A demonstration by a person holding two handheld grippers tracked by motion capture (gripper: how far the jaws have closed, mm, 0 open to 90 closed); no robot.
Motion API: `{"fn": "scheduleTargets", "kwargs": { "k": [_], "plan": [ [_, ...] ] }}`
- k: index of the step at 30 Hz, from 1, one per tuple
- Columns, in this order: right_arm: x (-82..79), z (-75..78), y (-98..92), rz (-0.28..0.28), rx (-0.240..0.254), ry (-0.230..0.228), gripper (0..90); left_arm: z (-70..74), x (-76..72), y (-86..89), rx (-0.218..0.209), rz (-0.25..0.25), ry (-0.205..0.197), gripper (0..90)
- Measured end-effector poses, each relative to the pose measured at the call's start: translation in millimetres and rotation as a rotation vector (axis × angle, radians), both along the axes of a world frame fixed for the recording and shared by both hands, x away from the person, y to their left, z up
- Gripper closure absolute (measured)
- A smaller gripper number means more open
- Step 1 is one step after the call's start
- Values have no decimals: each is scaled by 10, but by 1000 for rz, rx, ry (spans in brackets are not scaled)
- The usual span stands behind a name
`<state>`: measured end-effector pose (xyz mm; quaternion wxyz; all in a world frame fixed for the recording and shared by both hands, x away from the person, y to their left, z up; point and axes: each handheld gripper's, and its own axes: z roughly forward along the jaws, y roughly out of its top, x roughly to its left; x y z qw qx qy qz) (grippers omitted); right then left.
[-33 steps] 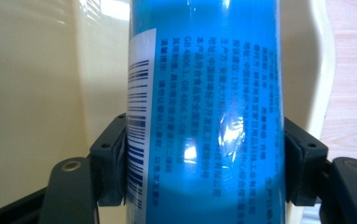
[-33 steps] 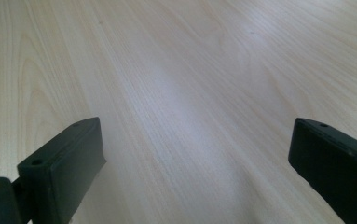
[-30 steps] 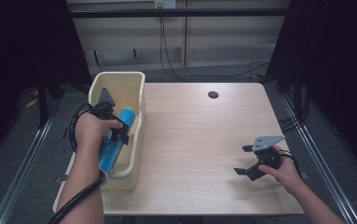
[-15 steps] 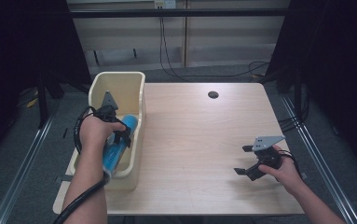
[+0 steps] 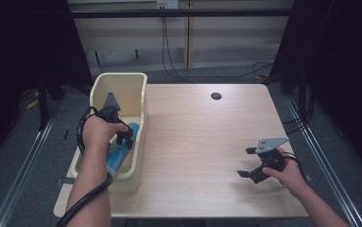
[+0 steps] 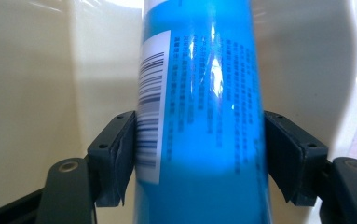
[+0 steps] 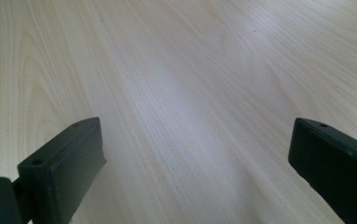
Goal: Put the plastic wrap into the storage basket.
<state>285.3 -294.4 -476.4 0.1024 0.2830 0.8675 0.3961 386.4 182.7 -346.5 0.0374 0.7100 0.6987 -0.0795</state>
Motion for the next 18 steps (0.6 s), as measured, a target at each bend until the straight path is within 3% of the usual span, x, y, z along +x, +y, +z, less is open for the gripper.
{"fn": "scheduleTargets", "kwargs": {
  "k": [2,3,6,12,18],
  "plan": [
    [-3,-1,2,4,1,5,31,24,9,-3,-4,-13,-1,327],
    [-2,0,0,2,0,2,31,105,12,-20,-9,1,-49,341],
    [-2,1,-1,3,3,4,31,227,14,-10,-27,3,-77,423],
    [-13,8,4,8,3,3,31,367,12,-67,-14,-8,-116,369],
    [-20,12,-18,-1,6,2,31,463,35,-116,-62,-36,-162,302]
  ]
}}
